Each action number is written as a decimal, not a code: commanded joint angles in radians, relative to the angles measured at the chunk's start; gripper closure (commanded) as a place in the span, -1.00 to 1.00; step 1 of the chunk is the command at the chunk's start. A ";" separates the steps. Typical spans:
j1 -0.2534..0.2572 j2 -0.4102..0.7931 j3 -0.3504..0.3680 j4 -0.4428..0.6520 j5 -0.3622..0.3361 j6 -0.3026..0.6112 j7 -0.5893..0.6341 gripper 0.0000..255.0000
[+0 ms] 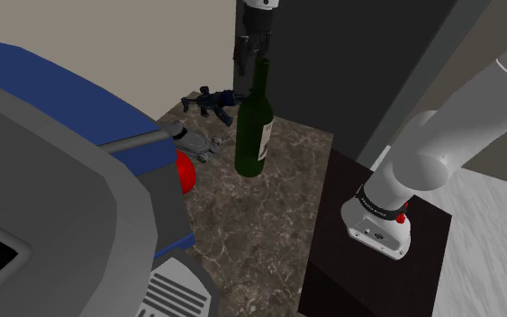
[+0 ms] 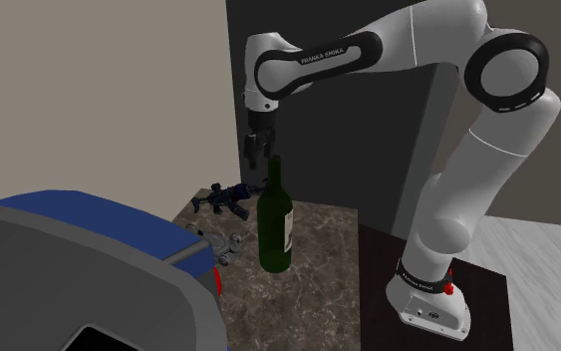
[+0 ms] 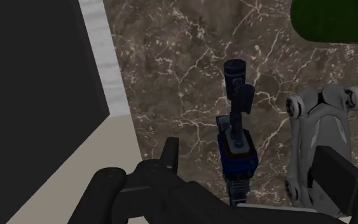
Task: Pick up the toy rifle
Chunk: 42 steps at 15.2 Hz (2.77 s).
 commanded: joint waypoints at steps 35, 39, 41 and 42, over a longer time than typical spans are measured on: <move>0.028 0.306 0.036 0.224 -0.042 0.001 0.017 1.00; 0.028 0.296 0.036 0.266 -0.042 -0.051 0.018 1.00; 0.028 0.292 0.036 0.288 -0.042 -0.077 0.019 1.00; 0.028 0.292 0.036 0.289 -0.042 -0.079 0.019 1.00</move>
